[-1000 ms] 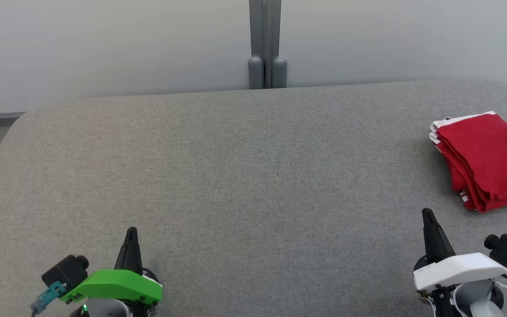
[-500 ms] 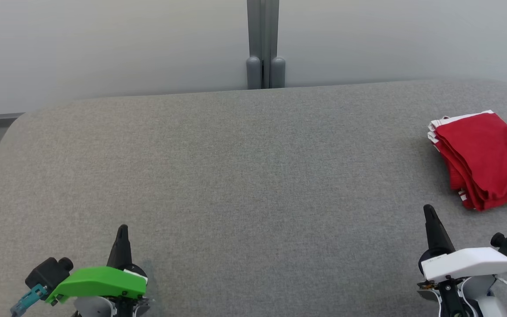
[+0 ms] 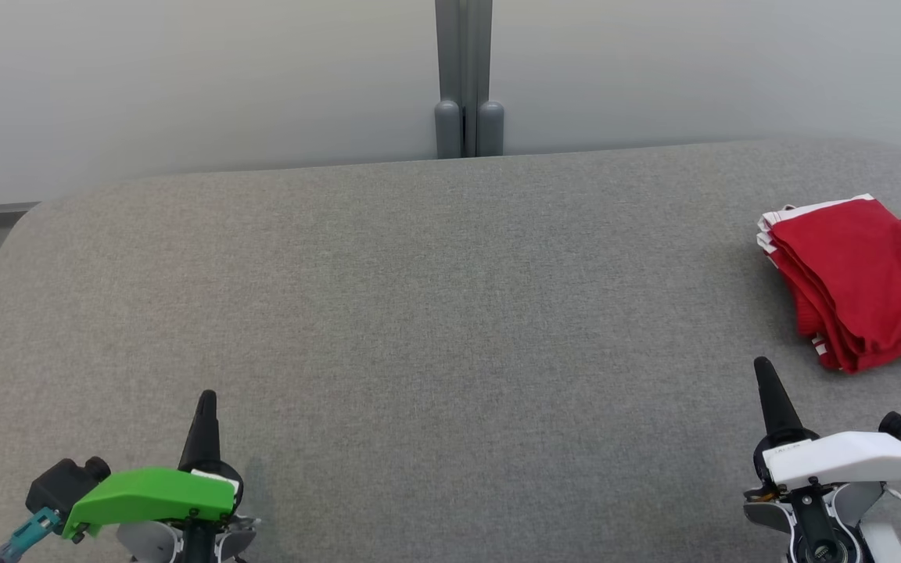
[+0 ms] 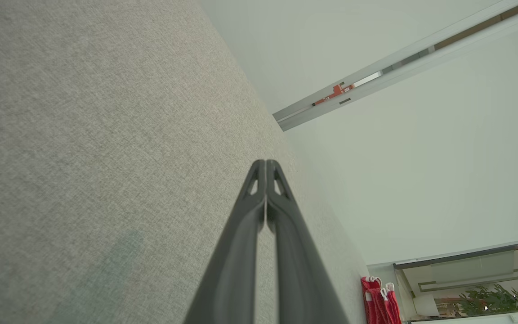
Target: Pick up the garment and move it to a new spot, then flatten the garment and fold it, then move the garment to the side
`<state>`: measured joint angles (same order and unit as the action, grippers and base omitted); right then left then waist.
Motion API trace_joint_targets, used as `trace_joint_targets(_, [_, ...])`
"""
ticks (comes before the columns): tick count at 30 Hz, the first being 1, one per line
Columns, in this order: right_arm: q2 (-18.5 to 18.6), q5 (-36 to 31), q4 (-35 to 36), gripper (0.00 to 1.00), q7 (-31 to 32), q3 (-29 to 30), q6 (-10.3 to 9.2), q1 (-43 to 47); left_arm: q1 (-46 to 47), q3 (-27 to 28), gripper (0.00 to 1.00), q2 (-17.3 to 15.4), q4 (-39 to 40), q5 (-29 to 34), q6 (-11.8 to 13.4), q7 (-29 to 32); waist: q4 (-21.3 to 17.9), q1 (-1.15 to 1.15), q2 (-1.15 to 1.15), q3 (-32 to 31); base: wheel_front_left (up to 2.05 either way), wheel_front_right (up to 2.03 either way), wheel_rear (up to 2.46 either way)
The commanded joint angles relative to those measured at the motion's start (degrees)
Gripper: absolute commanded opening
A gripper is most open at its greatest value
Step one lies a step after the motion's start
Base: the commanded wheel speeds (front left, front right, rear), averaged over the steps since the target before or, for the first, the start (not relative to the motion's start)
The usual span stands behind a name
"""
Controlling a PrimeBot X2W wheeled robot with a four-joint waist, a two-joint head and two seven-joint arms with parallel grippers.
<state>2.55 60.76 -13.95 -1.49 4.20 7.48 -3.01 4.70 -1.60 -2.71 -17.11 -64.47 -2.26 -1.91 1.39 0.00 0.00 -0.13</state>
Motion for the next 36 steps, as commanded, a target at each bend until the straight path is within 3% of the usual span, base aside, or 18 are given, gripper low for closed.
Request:
trace_joint_targets(1, [0.3, 1.72, 0.33, 0.0, 0.45, 0.23, 0.03, -1.52, 1.57, 0.67, 0.0, -0.19, 0.74, -1.5, -0.51, 0.39, -0.03, 0.0, 0.0, 0.0, 0.0, 0.0, 0.0])
trace_joint_targets(36, [0.39, 19.63, -0.21, 0.0, 5.16, 1.63, 0.02, -3.17, 2.07, 5.31, 0.0, -0.26, 2.59, -17.36, -3.01, 5.37, -0.75, 0.0, 0.0, 0.05, 0.0, 0.0, 0.0])
